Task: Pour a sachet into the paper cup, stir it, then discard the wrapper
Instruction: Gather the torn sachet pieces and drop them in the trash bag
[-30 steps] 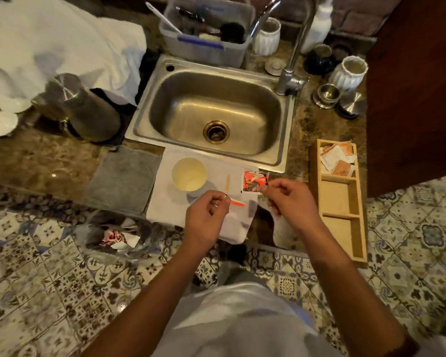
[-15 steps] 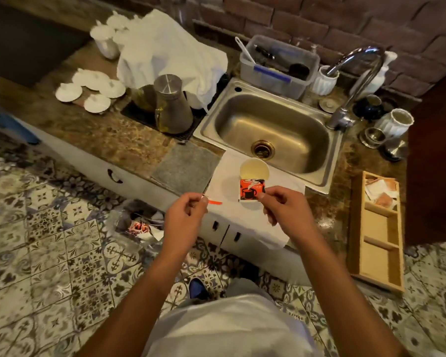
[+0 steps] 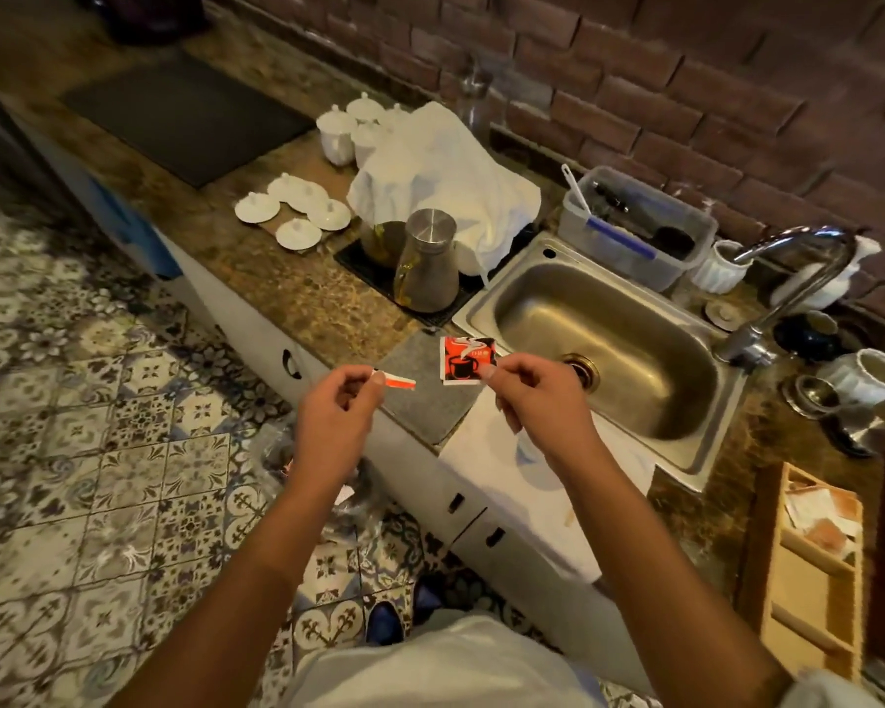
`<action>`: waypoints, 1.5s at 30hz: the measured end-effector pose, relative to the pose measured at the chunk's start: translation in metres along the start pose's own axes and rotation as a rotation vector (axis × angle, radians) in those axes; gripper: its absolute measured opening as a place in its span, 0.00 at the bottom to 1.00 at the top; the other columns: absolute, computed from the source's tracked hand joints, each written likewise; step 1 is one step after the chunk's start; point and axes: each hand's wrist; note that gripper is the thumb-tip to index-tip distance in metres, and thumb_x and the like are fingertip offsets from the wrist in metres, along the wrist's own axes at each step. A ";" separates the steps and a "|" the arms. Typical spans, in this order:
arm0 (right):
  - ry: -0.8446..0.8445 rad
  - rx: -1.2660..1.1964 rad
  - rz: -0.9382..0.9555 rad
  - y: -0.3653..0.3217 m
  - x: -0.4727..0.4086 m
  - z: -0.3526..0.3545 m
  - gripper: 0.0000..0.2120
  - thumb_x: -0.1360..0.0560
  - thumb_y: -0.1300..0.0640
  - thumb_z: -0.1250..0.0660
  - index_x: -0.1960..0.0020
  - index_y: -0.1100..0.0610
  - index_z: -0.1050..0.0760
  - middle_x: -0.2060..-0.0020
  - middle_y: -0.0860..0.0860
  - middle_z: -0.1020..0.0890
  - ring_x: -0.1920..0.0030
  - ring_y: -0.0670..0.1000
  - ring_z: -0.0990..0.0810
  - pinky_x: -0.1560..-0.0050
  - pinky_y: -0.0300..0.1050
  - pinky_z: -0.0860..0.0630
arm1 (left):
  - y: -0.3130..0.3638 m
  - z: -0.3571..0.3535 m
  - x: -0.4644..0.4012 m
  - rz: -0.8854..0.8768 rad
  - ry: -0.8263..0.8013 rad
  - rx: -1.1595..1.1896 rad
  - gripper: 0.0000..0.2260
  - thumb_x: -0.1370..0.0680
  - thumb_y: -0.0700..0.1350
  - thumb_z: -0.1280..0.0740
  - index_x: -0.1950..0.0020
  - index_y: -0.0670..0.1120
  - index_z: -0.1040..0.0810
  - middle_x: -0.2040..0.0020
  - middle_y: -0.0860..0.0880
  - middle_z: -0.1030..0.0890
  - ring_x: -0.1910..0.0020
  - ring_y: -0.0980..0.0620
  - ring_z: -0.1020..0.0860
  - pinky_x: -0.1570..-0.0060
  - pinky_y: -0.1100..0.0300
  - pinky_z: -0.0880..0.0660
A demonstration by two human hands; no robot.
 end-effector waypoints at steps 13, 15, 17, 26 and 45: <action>-0.223 -0.010 0.025 -0.012 -0.064 -0.059 0.08 0.24 0.54 0.26 0.56 0.59 0.17 0.73 0.50 0.22 0.73 0.49 0.27 0.74 0.41 0.31 | -0.017 0.047 -0.009 0.071 0.299 -0.023 0.06 0.19 0.47 0.33 0.54 0.57 0.18 0.58 0.49 0.16 0.62 0.51 0.21 0.56 0.46 0.19; -0.248 -0.007 0.022 -0.015 -0.067 -0.073 0.08 0.24 0.54 0.26 0.56 0.59 0.17 0.73 0.51 0.21 0.74 0.48 0.27 0.75 0.41 0.31 | -0.020 0.057 -0.013 0.082 0.331 -0.027 0.07 0.19 0.47 0.32 0.54 0.58 0.19 0.58 0.49 0.16 0.62 0.52 0.21 0.59 0.50 0.21; -0.276 -0.015 0.010 -0.018 -0.069 -0.089 0.08 0.24 0.55 0.25 0.57 0.60 0.17 0.73 0.51 0.22 0.75 0.48 0.28 0.75 0.41 0.32 | -0.026 0.069 -0.016 0.090 0.357 -0.011 0.05 0.19 0.46 0.32 0.52 0.56 0.17 0.57 0.48 0.16 0.61 0.51 0.20 0.60 0.51 0.20; -0.317 -0.018 -0.030 -0.033 -0.066 -0.182 0.10 0.24 0.58 0.26 0.56 0.66 0.19 0.75 0.50 0.23 0.77 0.45 0.31 0.77 0.38 0.34 | -0.076 0.158 -0.044 0.139 0.378 -0.007 0.06 0.21 0.48 0.30 0.48 0.49 0.16 0.58 0.49 0.16 0.62 0.53 0.21 0.58 0.52 0.21; -0.227 0.075 -0.429 0.095 -0.068 -0.338 0.12 0.22 0.53 0.28 0.62 0.57 0.22 0.75 0.50 0.23 0.78 0.46 0.30 0.75 0.39 0.34 | -0.227 0.225 -0.122 0.263 0.178 -0.285 0.08 0.20 0.46 0.31 0.50 0.45 0.14 0.64 0.52 0.19 0.66 0.55 0.22 0.61 0.60 0.28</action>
Point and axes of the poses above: each hand's wrist, its own x-axis away from the middle knuckle, its own z-axis out of the back of the hand, y = z × x
